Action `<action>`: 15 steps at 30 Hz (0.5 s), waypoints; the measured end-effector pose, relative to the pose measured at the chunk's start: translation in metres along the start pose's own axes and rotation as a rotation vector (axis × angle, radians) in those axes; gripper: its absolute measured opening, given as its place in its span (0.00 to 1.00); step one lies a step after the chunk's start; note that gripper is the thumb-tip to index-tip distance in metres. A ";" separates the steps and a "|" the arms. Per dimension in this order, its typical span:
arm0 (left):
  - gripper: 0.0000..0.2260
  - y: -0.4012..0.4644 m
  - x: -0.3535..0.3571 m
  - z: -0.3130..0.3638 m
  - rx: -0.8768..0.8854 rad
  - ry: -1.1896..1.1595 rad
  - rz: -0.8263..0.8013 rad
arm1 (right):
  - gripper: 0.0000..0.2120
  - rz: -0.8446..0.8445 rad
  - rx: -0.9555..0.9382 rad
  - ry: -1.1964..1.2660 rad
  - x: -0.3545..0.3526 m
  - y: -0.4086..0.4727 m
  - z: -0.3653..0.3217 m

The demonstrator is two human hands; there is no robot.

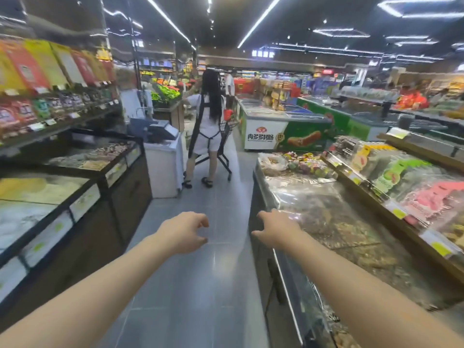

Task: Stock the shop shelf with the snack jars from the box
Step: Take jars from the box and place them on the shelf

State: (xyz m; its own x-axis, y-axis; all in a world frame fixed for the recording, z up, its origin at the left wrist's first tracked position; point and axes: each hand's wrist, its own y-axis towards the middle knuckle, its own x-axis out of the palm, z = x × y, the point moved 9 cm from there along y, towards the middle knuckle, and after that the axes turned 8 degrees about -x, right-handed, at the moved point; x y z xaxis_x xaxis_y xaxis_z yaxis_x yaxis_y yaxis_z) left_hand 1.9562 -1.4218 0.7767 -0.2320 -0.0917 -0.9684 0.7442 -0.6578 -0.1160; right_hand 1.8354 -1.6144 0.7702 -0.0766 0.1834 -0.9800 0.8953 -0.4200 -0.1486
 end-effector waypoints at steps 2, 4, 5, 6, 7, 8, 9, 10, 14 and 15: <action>0.19 -0.013 -0.005 -0.054 -0.053 -0.007 0.002 | 0.29 -0.018 -0.036 0.005 0.011 0.014 -0.051; 0.19 -0.026 -0.008 -0.109 -0.107 -0.010 0.002 | 0.30 -0.040 -0.078 0.006 0.025 0.027 -0.107; 0.19 -0.034 -0.010 -0.136 -0.135 -0.014 0.006 | 0.30 -0.048 -0.103 -0.001 0.033 0.034 -0.135; 0.19 -0.041 -0.012 -0.163 -0.163 -0.018 0.013 | 0.30 -0.056 -0.129 -0.006 0.040 0.039 -0.163; 0.19 -0.049 -0.014 -0.189 -0.189 -0.020 0.021 | 0.30 -0.064 -0.155 -0.011 0.048 0.045 -0.192; 0.19 -0.056 -0.015 -0.214 -0.211 -0.022 0.027 | 0.30 -0.071 -0.184 -0.017 0.057 0.051 -0.220; 0.19 -0.064 -0.016 -0.239 -0.230 -0.022 0.025 | 0.30 -0.084 -0.211 -0.024 0.066 0.056 -0.248; 0.18 -0.072 -0.015 -0.263 -0.248 -0.023 0.022 | 0.29 -0.101 -0.239 -0.029 0.075 0.062 -0.275; 0.19 -0.103 -0.009 -0.351 -0.334 -0.054 0.013 | 0.29 -0.158 -0.347 -0.047 0.109 0.079 -0.372; 0.19 -0.111 -0.005 -0.371 -0.362 -0.066 0.007 | 0.29 -0.170 -0.375 -0.055 0.118 0.082 -0.394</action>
State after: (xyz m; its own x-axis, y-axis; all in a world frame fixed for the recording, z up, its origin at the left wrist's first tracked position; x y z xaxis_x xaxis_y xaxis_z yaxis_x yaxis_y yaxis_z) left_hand 2.1072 -1.0707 0.7128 -0.2571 -0.1512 -0.9545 0.9166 -0.3511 -0.1913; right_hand 2.0722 -1.2772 0.6948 -0.2512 0.1698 -0.9529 0.9649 -0.0335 -0.2603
